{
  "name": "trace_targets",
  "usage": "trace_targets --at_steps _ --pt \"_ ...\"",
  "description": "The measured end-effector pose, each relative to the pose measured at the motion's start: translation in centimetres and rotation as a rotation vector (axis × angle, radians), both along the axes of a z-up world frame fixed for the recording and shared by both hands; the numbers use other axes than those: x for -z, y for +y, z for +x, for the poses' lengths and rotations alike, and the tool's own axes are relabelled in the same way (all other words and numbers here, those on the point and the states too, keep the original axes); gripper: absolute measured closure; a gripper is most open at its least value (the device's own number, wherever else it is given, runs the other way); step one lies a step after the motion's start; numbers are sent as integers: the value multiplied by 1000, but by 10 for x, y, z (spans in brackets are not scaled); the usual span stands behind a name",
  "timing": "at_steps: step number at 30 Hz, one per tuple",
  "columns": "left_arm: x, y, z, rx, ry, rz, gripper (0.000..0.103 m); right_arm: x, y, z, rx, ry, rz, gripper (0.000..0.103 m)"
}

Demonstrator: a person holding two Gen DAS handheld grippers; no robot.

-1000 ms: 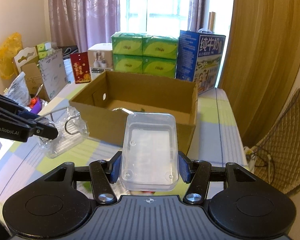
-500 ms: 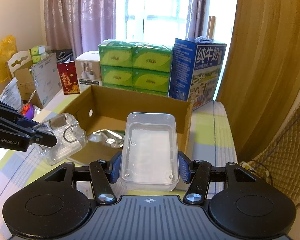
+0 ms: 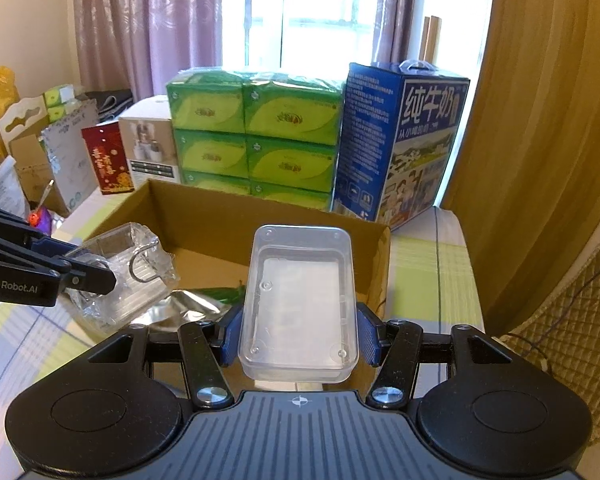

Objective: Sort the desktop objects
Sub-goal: 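Lower the clear packet and plastic container into the cardboard box and release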

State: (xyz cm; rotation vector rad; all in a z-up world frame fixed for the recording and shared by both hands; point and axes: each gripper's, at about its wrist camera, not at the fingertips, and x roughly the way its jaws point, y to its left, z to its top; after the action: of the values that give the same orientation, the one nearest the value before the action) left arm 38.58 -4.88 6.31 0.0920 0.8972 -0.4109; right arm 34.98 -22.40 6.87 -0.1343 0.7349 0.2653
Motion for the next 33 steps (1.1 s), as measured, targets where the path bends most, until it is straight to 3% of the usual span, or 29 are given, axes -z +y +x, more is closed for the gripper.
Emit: trace_targets --at_steps 11,15,27,31,33 --pt "36 -4 28 -28 30 -8 77 34 6 37 13 61 -5 49" --pt "48 -7 28 -34 -10 19 76 45 6 41 19 76 -5 49" --pt "51 0 24 -26 -11 8 76 54 9 49 25 70 -3 49" --pt "47 4 20 -26 -16 5 76 50 7 48 34 30 -6 34" --pt "43 6 15 -32 -22 -6 75 48 5 46 34 23 -4 34"
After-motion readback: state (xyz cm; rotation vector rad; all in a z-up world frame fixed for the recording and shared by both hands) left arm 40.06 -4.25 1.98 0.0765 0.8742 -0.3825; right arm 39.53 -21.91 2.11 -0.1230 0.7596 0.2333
